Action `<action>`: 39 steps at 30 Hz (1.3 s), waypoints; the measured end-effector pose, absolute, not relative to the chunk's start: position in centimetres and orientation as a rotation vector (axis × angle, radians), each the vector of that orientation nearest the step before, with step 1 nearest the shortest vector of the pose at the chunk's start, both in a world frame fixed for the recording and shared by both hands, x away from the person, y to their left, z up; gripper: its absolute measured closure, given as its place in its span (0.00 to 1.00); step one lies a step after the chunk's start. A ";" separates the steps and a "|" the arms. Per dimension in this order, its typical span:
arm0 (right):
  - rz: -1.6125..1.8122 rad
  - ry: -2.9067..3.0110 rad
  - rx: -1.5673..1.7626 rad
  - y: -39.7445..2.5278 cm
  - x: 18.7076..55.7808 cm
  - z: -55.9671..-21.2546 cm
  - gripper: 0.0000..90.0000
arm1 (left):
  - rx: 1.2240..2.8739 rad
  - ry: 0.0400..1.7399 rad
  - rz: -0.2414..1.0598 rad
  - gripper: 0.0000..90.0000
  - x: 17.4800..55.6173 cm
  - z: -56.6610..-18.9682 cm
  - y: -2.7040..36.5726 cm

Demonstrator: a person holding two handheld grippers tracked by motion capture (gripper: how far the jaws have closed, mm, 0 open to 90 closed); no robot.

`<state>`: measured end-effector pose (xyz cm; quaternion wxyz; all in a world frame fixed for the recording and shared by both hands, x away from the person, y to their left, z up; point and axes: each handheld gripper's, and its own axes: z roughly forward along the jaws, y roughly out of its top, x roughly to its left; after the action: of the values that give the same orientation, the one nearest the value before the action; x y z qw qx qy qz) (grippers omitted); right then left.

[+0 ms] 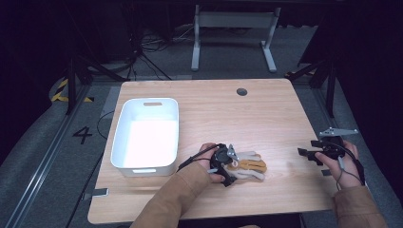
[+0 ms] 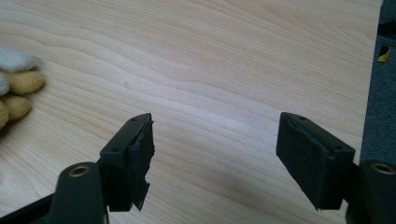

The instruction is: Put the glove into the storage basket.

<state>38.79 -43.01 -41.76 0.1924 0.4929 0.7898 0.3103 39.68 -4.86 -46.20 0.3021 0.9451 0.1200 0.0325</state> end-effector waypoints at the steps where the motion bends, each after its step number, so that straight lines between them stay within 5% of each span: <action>1: 0.870 2.218 1.382 -43.0 38.8 -41.8 0.32 | 2.502 0.316 0.088 0.03 39.7 -46.3 -5.0; 13: 0.864 2.226 1.386 -42.9 38.9 -42.1 0.32 | 2.450 0.340 0.107 0.00 39.5 -46.7 -5.9; 15: 0.864 2.226 1.386 -42.9 38.9 -42.1 0.32 | 2.440 0.324 0.105 0.09 39.5 -46.4 -5.9; 16: 0.863 2.226 1.387 -42.9 38.9 -42.1 0.32 | 2.436 0.315 0.094 0.28 39.4 -46.2 -5.9; 26: 0.852 2.240 1.386 -42.5 38.8 -42.3 0.32 | 2.469 0.410 0.115 0.63 38.7 -45.3 -6.2; 31: 0.849 2.240 1.381 -42.4 38.9 -42.4 0.32 | 2.478 0.427 0.128 0.75 38.7 -45.1 -6.1; 39: 0.859 2.233 1.387 -42.7 38.9 -42.3 0.32 | 2.460 0.433 0.115 0.77 38.9 -45.2 -5.9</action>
<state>38.94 -42.68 -42.31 0.1868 0.4928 0.7932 0.3052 38.87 -5.90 -45.18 0.3150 0.9338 0.1642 0.0437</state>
